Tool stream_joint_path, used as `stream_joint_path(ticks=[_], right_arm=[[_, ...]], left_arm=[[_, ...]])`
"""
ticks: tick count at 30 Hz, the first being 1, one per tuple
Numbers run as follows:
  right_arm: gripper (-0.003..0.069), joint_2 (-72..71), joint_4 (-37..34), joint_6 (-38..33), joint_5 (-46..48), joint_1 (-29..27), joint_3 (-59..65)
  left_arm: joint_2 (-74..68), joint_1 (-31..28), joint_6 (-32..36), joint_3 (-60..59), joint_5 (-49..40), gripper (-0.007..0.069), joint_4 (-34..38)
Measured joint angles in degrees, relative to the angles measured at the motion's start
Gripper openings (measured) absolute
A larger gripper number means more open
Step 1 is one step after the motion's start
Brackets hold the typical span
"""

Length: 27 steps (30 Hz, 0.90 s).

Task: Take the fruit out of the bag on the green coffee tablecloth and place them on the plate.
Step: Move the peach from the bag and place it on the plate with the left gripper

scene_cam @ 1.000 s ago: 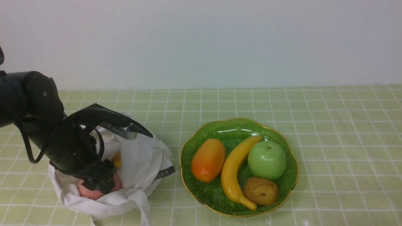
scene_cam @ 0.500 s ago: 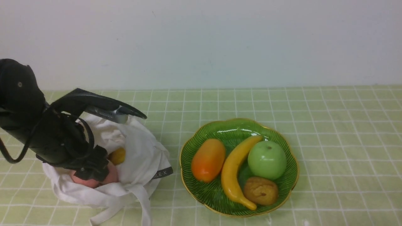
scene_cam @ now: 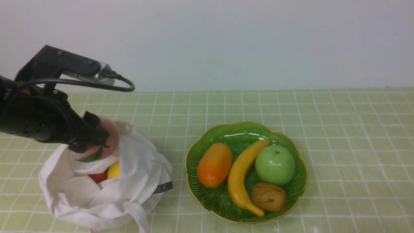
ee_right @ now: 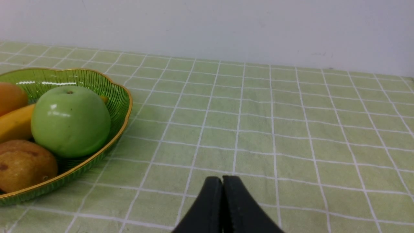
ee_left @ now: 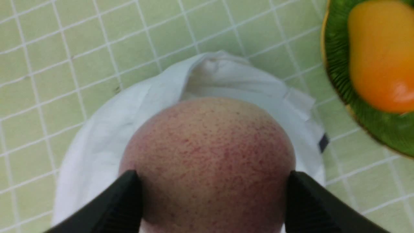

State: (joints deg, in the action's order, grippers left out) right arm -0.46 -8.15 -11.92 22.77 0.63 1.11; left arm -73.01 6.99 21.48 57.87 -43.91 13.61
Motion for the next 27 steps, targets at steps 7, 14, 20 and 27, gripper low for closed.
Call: stream_joint_path(ticks=[7, 14, 20, 27], right_arm=[[-0.0014, 0.0, 0.0, 0.0, 0.0, 0.0, 0.0], [-0.0014, 0.0, 0.0, 0.0, 0.0, 0.0, 0.0], [-0.0014, 0.0, 0.0, 0.0, 0.0, 0.0, 0.0], [-0.0014, 0.0, -0.03, 0.0, 0.0, 0.0, 0.0]], left_arm=[[-0.8, 4.56, 12.2, 0.66, 5.09, 0.0505, 25.4], [-10.24, 13.5, 23.38, 9.13, 7.03, 0.0505, 36.84], [-26.57, 19.01, 24.29, 20.53, 7.84, 0.0504, 35.52], [-39.28, 19.32, 24.24, 25.68, 15.74, 0.0504, 34.85]])
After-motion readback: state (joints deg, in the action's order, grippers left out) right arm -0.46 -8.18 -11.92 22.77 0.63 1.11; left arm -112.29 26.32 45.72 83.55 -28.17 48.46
